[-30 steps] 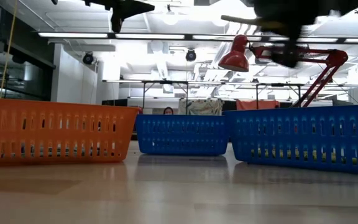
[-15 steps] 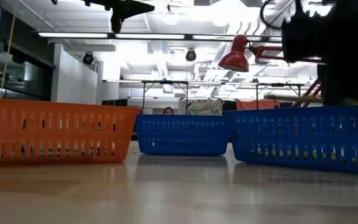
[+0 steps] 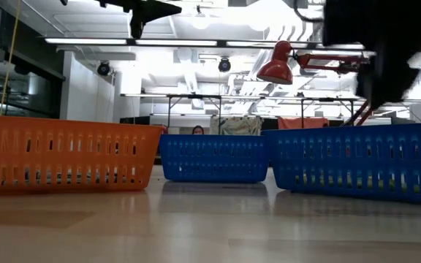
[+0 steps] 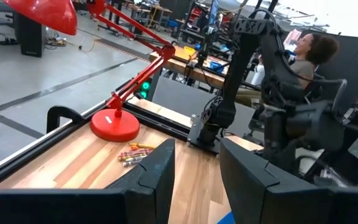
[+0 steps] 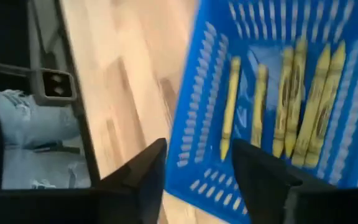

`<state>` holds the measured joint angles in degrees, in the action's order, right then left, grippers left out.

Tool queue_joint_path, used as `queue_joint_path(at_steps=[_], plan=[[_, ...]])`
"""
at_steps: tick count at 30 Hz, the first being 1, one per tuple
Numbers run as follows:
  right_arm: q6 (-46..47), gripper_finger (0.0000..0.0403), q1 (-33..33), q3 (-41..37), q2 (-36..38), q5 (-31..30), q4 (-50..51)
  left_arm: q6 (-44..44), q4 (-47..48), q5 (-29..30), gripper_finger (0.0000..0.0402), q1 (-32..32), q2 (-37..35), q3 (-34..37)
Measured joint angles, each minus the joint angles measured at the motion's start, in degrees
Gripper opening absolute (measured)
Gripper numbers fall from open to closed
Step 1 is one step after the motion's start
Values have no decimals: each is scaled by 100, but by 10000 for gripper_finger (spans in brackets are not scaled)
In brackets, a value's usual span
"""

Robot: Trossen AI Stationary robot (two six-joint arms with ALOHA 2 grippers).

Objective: Sort crayons
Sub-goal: Put the yellow crayon into the right blue bin

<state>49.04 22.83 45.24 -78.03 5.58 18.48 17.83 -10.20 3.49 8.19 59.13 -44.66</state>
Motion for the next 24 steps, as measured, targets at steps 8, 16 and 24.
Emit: queue_joint_path(at_steps=[8, 16, 24], plan=[[-1646, 201, -1010, 766, 380, -1082, 6, 2, -24, 39, 113, 2, 0, 0], [-3470, 201, -1940, 1799, 379, -1915, -599, 0, 7, 39, 113, 4, 3, 0], [-3828, 201, -2391, 2143, 377, -1916, -637, 0, 1, 39, 113, 4, 28, 0]])
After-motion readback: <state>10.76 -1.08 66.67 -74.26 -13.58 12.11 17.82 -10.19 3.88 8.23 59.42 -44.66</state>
